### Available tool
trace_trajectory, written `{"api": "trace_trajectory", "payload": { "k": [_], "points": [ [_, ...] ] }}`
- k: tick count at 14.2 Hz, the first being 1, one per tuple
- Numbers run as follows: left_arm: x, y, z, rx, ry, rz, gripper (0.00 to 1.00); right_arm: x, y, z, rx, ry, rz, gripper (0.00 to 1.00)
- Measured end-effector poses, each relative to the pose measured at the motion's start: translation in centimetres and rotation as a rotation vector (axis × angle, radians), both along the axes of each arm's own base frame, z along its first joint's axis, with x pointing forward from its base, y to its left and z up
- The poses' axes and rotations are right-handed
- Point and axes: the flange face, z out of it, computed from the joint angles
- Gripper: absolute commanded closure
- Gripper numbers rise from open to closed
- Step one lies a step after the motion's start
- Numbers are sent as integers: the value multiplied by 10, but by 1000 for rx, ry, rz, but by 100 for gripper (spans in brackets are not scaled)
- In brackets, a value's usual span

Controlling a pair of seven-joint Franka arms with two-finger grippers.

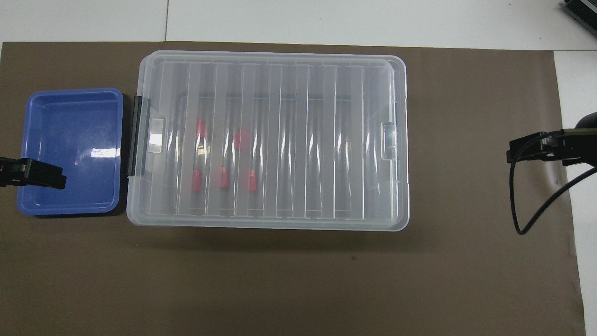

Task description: Place red block in blue tray from box

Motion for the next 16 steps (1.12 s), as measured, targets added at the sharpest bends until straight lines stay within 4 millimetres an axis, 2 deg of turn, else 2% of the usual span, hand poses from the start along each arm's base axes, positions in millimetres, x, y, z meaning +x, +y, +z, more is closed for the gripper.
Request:
{"api": "trace_trajectory", "payload": {
  "k": [12, 16],
  "points": [
    [0, 0, 0, 0, 0, 0, 0, 0, 1, 1, 0, -5, -6, 1],
    [0, 0, 0, 0, 0, 0, 0, 3, 22, -1, 0, -32, -40, 3]
  ]
}}
